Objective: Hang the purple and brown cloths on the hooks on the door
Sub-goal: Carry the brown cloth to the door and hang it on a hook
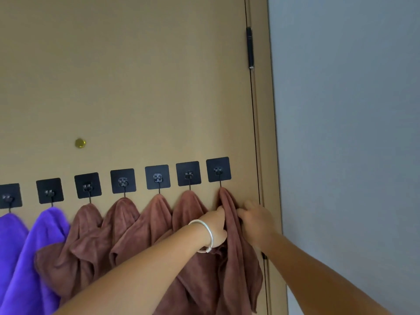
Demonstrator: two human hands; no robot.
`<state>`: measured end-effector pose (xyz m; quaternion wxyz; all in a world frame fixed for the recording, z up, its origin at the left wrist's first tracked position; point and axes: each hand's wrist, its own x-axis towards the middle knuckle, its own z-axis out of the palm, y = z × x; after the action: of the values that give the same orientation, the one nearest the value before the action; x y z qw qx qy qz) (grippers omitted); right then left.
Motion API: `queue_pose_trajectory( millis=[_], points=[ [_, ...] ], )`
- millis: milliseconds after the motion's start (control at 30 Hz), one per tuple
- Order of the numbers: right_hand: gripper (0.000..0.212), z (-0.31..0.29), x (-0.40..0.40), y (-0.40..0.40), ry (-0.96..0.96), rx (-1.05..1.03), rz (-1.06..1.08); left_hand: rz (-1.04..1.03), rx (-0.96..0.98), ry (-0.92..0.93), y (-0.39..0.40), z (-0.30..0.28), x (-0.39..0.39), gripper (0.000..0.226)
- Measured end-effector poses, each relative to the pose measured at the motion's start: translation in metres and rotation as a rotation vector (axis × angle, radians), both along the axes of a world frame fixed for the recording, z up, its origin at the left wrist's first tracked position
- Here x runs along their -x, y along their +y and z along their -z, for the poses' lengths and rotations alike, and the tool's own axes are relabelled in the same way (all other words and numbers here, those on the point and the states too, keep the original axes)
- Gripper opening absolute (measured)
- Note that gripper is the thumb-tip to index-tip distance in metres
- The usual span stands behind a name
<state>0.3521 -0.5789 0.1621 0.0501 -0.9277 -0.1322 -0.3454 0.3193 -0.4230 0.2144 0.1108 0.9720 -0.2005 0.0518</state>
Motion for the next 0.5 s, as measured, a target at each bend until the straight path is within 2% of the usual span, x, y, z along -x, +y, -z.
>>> queue_pose_trajectory(
  millis=[100,200,267,400,500],
  points=[
    [0.028,-0.003,0.0,-0.003,0.016,0.007,0.004,-0.024,-0.168,-0.076,0.003,0.006,0.001,0.071],
    [0.031,0.0,-0.001,-0.001,0.016,-0.002,0.005,-0.068,-0.381,-0.37,0.008,0.0,0.004,0.047],
    [0.034,0.0,-0.001,-0.001,0.02,-0.03,0.002,-0.082,-0.469,-0.503,0.013,-0.006,0.005,0.032],
    [0.031,0.003,-0.002,0.0,-0.002,-0.035,-0.003,-0.099,-0.557,-0.459,0.025,-0.006,0.003,0.033],
    [0.032,0.004,-0.001,0.002,0.011,-0.042,-0.009,-0.085,-0.53,-0.466,0.033,0.006,0.005,0.037]
  ],
)
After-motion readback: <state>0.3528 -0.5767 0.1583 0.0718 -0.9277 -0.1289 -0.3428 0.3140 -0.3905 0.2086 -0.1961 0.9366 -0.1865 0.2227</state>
